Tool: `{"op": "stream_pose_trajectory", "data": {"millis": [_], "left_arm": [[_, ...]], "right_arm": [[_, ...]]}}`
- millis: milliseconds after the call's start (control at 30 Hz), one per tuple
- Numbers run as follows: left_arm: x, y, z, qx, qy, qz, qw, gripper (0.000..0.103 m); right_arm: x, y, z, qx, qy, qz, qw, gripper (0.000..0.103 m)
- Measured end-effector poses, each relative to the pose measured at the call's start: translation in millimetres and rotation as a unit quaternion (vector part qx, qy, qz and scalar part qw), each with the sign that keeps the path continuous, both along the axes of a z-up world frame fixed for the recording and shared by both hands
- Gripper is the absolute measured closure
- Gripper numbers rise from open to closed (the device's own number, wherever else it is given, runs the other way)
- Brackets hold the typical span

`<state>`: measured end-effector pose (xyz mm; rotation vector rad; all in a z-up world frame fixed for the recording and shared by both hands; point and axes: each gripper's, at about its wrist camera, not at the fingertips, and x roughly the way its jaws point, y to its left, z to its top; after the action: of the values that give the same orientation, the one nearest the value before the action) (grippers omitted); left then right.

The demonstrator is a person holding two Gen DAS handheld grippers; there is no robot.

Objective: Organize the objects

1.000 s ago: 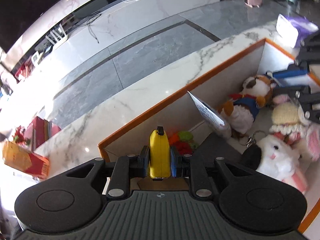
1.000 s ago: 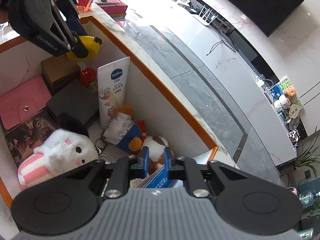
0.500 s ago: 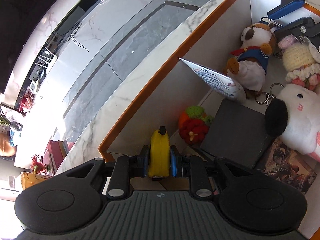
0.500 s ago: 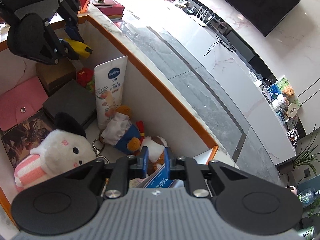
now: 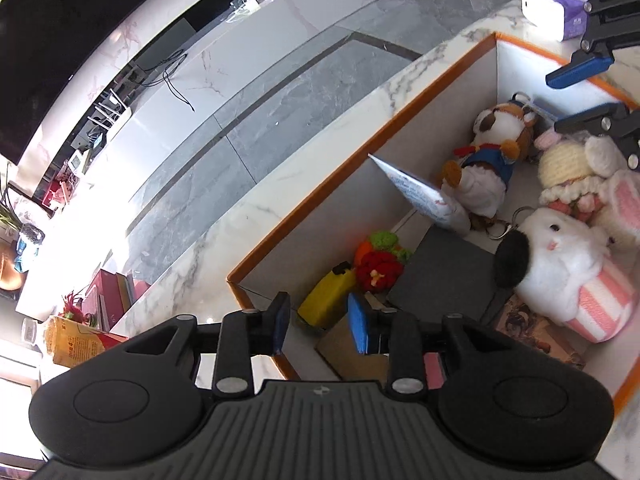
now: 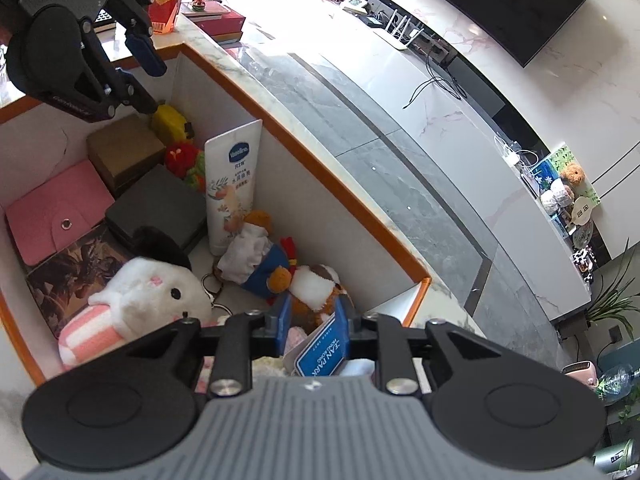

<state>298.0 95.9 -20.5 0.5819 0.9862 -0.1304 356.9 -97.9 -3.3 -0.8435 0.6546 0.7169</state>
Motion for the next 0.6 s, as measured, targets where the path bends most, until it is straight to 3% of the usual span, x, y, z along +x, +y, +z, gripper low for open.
{"op": "stream_pose_trajectory", "data": {"millis": [133,233,400,467,533,600], "left_arm": [[-31.8,-1.0,39.1,-0.054,-0.037,0.015,0.9978,0.054],[-55.5,2.1,70.5,-0.107,-0.073,0.037,0.9909,0.051],[-104.1,8.2,110.2,-0.197,-0.143,0.078,0.9669,0.035],[-122.1,9.6,121.9,-0.221,-0.169,0.091,0.9561,0.027],[-138.9,8.4,129.5,-0.239,-0.196,0.104,0.9454,0.026],[-155.6,4.5,132.1,-0.248,-0.223,0.12,0.9349,0.013]], "right_arm": [[-17.1,-6.7,30.3,0.024,0.007,-0.014,1.0,0.066],[-32.5,-12.5,58.3,0.057,0.024,-0.036,0.997,0.059],[-67.3,-26.6,99.0,0.129,0.058,-0.069,0.987,0.049],[-84.4,-32.9,112.1,0.157,0.062,-0.078,0.983,0.044],[-103.8,-39.5,121.4,0.184,0.06,-0.088,0.977,0.041],[-121.2,-46.6,128.8,0.214,0.054,-0.104,0.97,0.038]]}}
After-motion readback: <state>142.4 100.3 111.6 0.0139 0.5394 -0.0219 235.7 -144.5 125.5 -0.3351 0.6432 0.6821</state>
